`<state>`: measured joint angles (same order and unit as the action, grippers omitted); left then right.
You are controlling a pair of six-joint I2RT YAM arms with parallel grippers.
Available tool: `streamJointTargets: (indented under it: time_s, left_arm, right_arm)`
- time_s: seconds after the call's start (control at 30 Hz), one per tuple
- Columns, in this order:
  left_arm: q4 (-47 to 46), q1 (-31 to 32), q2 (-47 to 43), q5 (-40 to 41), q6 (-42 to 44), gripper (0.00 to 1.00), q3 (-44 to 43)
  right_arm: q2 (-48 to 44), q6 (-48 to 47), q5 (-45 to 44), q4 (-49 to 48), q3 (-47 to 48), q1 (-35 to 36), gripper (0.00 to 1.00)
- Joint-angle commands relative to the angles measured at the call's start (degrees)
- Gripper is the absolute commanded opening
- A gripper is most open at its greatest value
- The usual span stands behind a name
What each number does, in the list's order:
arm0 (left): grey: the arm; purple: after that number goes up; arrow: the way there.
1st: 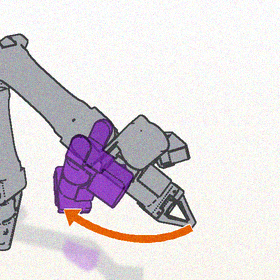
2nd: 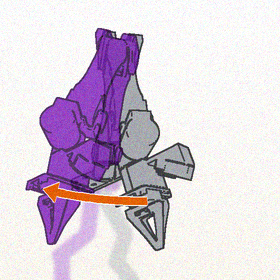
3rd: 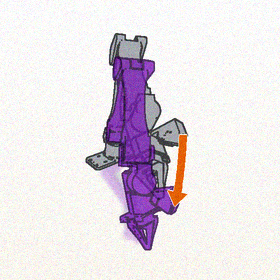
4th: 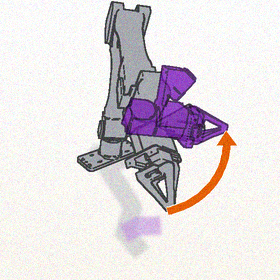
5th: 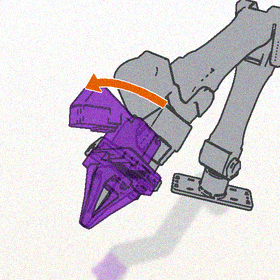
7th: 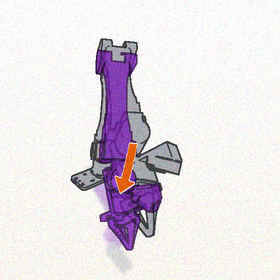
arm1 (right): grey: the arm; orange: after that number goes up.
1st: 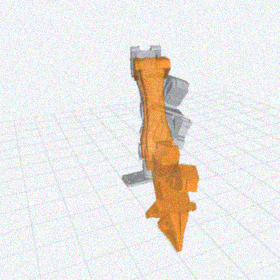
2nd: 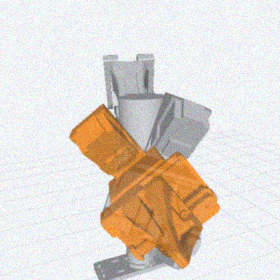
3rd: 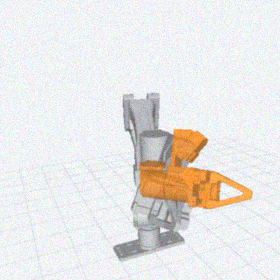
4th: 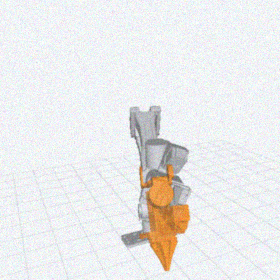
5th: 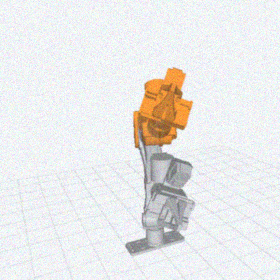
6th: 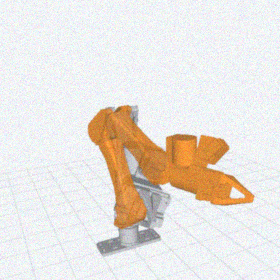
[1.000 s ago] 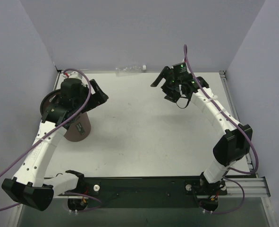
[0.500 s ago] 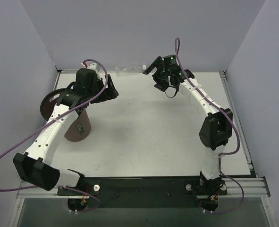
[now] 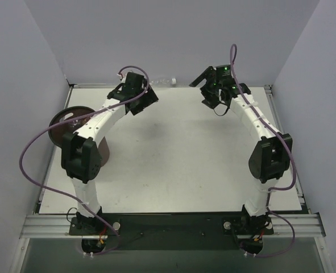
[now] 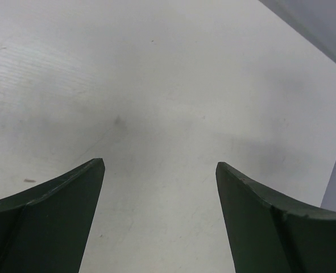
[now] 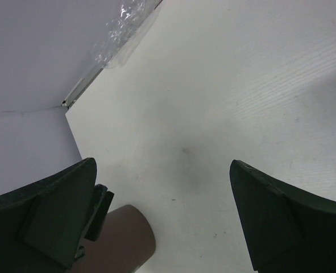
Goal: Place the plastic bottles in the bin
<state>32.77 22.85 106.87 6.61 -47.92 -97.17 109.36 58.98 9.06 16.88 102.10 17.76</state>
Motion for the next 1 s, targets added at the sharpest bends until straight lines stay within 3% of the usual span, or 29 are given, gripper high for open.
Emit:
streamJointTargets:
  time_s: [0.0,0.07,0.27,0.53,0.8,0.97]
  left_arm:
    - [-2.0,2.2,8.4,2.3,-7.6,0.9,-11.2]
    - [-1.0,3.1,12.3,2.7,-10.2,0.9,-14.9]
    - [-8.0,4.5,18.3,4.0,-18.9,0.9,-14.6]
    - [-18.7,3.7,26.2,8.4,-18.1,0.9,-20.1]
    - [-27.9,3.3,34.8,14.0,-24.9,0.92,-26.7]
    - [-25.5,1.5,43.4,15.4,-25.6,0.93,-39.7]
  right_arm:
    - [-7.7,-2.5,-0.6,-0.5,-3.4,-2.2,0.98]
    - [-10.1,-3.3,-0.6,-0.4,-5.1,-2.6,0.97]
    - [-18.8,-6.8,-1.8,1.0,-12.3,-3.9,0.97]
    - [-35.8,-13.6,-0.1,7.9,-24.7,-4.3,0.96]
    - [-48.2,-15.2,-1.6,15.0,-32.6,-4.3,0.96]
    - [-51.6,-16.8,-4.0,18.4,-32.1,-4.6,0.97]
